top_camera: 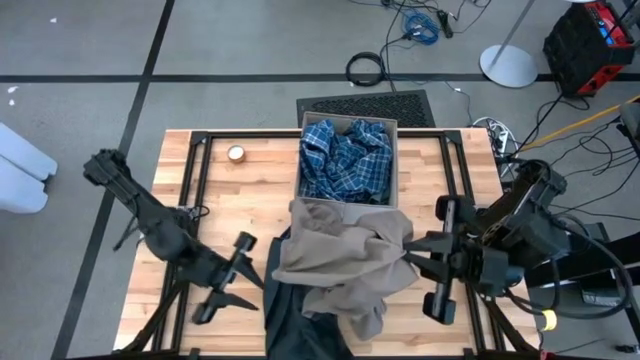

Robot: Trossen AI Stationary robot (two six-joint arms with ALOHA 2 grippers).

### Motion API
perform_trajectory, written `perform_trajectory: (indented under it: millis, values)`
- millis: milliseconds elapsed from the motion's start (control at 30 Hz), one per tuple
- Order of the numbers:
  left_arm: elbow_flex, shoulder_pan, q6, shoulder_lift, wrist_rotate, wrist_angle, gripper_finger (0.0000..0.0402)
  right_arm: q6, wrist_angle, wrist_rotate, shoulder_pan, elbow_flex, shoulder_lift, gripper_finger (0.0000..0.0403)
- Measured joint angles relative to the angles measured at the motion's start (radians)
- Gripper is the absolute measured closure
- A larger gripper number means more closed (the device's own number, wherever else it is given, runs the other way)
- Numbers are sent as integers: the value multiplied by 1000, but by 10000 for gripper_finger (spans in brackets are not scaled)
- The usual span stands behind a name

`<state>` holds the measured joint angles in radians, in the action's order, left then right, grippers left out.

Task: Sort clothes
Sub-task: Put the green and brown jacket into the laundry organizer

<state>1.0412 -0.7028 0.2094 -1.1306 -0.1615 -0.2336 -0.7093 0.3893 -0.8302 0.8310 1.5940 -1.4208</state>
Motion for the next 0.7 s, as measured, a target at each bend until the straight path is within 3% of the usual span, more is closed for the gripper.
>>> perform_trajectory:
  millis: [233, 500, 700]
  values:
    - [0, 64, -88, -90, -21, 179, 224, 44, -57, -92, 3, 0, -1, 402]
    - [0, 132, 108, -203, -237, 306, 224, 76, -89, -120, 22, 0, -1, 403]
    - [0, 181, 147, -264, -308, 353, 224, 67, -102, -156, 36, 2, -1, 403]
